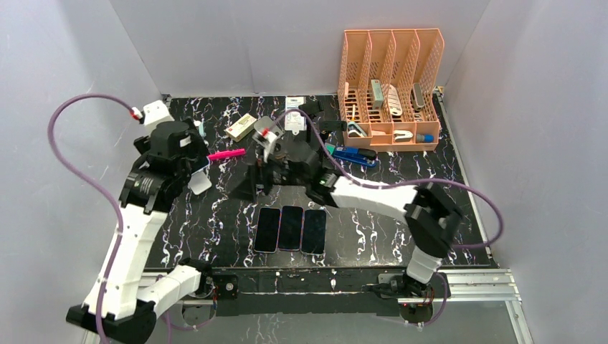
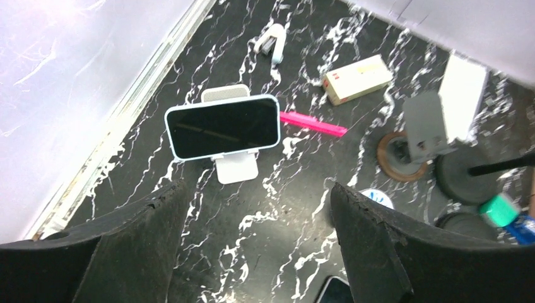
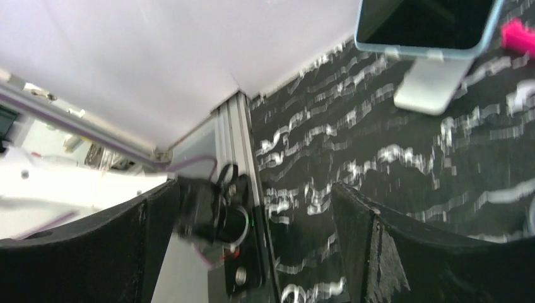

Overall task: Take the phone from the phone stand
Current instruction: Adjust the phone stand with the phone at the center of the board, then remove the phone from the phone stand.

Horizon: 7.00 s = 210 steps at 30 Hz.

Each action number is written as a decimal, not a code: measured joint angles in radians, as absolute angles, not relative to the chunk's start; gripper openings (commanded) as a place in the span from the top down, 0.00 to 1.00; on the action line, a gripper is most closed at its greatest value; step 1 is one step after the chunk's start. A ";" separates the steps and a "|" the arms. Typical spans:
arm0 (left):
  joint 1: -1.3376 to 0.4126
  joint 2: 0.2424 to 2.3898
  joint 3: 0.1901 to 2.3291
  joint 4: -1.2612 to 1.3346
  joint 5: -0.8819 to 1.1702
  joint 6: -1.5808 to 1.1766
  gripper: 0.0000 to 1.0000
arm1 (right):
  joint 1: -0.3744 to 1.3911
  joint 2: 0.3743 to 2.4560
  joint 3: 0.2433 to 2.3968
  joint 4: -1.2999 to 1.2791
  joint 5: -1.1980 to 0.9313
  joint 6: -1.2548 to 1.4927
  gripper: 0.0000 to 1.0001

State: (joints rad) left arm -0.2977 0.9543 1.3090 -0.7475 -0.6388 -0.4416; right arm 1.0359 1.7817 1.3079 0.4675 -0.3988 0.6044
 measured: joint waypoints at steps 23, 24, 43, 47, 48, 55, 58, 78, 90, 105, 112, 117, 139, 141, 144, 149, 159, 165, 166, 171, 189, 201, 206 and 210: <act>0.101 1.354 1.301 -0.566 -0.184 -0.630 0.21 | 1.095 0.976 0.634 0.311 -0.288 0.524 0.04; 0.105 1.354 1.303 -0.557 -0.183 -0.637 0.21 | 1.095 0.975 0.627 0.310 -0.288 0.521 0.04; 0.116 1.692 1.647 -0.569 -0.056 -0.247 0.18 | 1.095 0.935 0.564 0.289 -0.290 0.466 0.04; 0.119 1.657 1.636 -0.665 -0.115 -0.038 0.16 | 1.095 0.918 0.546 0.290 -0.290 0.461 0.03; 0.123 1.644 1.626 -0.680 -0.124 -0.003 0.16 | 1.095 0.914 0.541 0.289 -0.290 0.459 0.03; 0.171 1.613 1.599 -0.744 -0.142 0.104 0.20 | 1.095 0.881 0.515 0.292 -0.288 0.444 0.03; 0.173 1.614 1.582 -0.749 -0.141 0.070 0.25 | 1.095 0.862 0.493 0.299 -0.282 0.440 0.03; -0.195 0.731 0.845 -0.440 -0.487 -0.784 0.55 | 1.095 0.889 0.491 0.282 -0.259 0.404 0.03; -0.195 0.755 0.606 -0.542 -0.661 -1.029 1.00 | 1.095 0.899 0.517 0.239 -0.237 0.400 0.03; 0.070 0.869 0.362 -0.314 -0.582 -1.238 1.00 | 1.095 0.839 0.536 0.129 -0.200 0.392 0.03; 0.123 0.937 0.231 -0.060 -0.537 -1.316 1.00 | 1.095 0.838 0.536 0.115 -0.185 0.386 0.03; 0.126 0.992 0.170 0.153 -0.539 -1.370 1.00 | 1.095 0.838 0.536 0.105 -0.176 0.380 0.03; 0.129 1.315 0.146 0.656 -0.498 -1.406 1.00 | 1.095 0.788 0.533 0.054 -0.136 0.371 0.03; 0.129 1.346 0.149 0.695 -0.484 -1.402 1.00 | 1.095 0.785 0.533 0.053 -0.133 0.371 0.03; 0.129 1.374 0.153 0.733 -0.470 -1.398 1.00 | 1.095 0.784 0.533 0.052 -0.133 0.371 0.03; 0.128 1.402 0.155 0.773 -0.454 -1.387 1.00 | 1.095 0.785 0.529 0.054 -0.133 0.372 0.03; 0.059 1.501 0.200 0.849 -0.440 -1.378 1.00 | 1.095 0.784 0.525 0.052 -0.133 0.388 0.03; -0.007 1.550 0.233 0.874 -0.434 -1.380 1.00 | 1.095 0.770 0.509 0.050 -0.129 0.390 0.03; -0.018 1.557 0.239 0.878 -0.429 -1.380 1.00 | 1.095 0.770 0.509 0.049 -0.128 0.390 0.03; -0.043 1.567 0.246 0.883 -0.418 -1.380 1.00 | 1.095 0.763 0.509 0.047 -0.122 0.390 0.03; -0.055 0.912 0.194 0.245 -0.300 -1.245 0.85 | 1.095 0.707 0.509 -0.037 -0.086 0.387 0.03; -0.083 0.728 0.684 -0.384 -0.381 -0.912 0.23 | 1.095 0.683 0.511 -0.096 -0.081 0.387 0.03; -0.061 0.846 0.804 -0.457 -0.429 -0.800 0.19 | 1.095 0.694 0.517 -0.100 -0.091 0.388 0.03; 0.014 0.944 0.843 -0.456 -0.398 -0.739 0.19 | 1.095 0.704 0.524 -0.103 -0.107 0.388 0.03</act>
State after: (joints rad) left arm 0.0139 0.9440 0.8429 -0.4561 -0.3977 -0.7387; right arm 1.0950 0.7044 0.5240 -0.1032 -0.1066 0.3878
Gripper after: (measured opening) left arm 0.807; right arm 0.970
